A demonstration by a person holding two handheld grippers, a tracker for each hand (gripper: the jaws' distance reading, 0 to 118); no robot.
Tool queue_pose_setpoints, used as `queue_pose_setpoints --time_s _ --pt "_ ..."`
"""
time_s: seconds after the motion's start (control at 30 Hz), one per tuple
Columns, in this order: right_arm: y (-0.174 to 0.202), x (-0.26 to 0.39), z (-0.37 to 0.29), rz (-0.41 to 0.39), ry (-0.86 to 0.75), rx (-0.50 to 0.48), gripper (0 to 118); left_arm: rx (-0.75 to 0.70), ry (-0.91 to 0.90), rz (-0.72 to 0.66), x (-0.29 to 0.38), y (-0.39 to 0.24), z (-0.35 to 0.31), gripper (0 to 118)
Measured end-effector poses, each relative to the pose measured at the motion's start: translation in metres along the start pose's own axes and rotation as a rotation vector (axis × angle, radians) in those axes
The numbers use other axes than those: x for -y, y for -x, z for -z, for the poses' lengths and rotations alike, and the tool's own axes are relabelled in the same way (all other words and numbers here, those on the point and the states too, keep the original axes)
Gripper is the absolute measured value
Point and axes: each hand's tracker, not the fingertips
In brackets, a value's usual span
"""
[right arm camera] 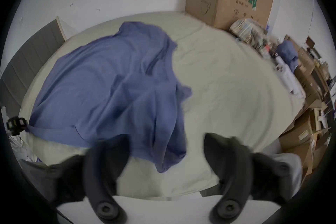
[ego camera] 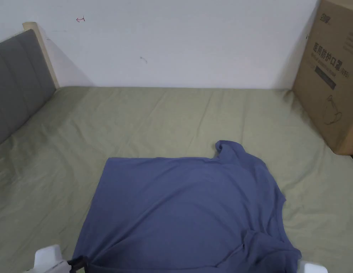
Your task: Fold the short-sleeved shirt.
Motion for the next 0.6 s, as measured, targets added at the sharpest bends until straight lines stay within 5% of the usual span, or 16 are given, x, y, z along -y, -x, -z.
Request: queue_pose_setpoints --time_s 0.07,0.37,0.6 --pt "-0.001 -0.014 -0.022 0.02 -0.096 -0.037 94 0.041 -0.097 0.016 -0.012 -0.013 -0.027 94" --pt "0.012 -0.108 -0.123 0.0 -0.516 -0.088 94 0.088 -0.543 0.205 -0.083 -0.09 -0.132 95" --pt "0.026 -0.137 -0.158 -0.064 -0.718 -0.037 94 0.084 -0.772 0.262 -0.115 -0.127 -0.165 94"
